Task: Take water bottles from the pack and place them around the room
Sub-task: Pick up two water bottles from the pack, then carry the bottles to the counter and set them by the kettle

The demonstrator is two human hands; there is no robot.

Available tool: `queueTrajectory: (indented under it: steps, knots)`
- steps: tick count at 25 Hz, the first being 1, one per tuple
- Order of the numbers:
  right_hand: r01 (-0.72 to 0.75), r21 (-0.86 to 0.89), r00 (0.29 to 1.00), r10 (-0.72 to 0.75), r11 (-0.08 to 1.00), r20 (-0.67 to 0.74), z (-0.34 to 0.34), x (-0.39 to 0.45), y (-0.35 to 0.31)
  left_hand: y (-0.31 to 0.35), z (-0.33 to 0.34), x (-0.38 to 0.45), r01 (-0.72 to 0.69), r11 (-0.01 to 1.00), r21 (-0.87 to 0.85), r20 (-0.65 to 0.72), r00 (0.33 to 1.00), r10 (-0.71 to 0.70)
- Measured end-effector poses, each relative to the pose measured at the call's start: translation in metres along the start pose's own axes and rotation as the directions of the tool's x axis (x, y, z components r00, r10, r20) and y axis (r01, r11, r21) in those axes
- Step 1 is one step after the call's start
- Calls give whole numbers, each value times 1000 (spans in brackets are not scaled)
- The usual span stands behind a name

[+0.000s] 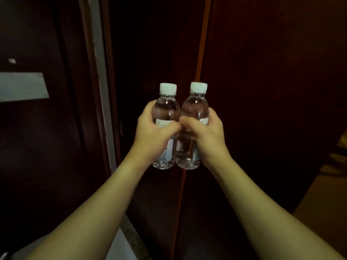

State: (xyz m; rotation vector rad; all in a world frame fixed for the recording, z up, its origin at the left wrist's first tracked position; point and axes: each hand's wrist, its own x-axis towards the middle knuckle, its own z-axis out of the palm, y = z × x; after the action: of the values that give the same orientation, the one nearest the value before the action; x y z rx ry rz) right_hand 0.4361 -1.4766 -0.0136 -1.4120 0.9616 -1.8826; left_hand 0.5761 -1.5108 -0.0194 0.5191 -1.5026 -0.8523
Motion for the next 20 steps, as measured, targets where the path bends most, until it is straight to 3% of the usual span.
queueTrajectory:
  steps: [4, 9, 15, 20]
  knots:
    - [51, 49, 999, -50, 998, -12, 19, 4, -55, 55, 2, 11, -50, 999, -17, -39, 998, 50]
    - [64, 26, 995, -62, 998, -83, 2, -3, -82, 72, 28, 9, -56, 994, -94, -23, 998, 54]
    - [112, -133, 977, -134, 985, -169, -89, -17, -125, 88, 126, 0, -9, 962, -271, 84, 996, 32]
    - [122, -346, 913, -242, 930, -330, -174, -66, -185, 111, 228, -22, 49, 893, -447, 276, 957, 86]
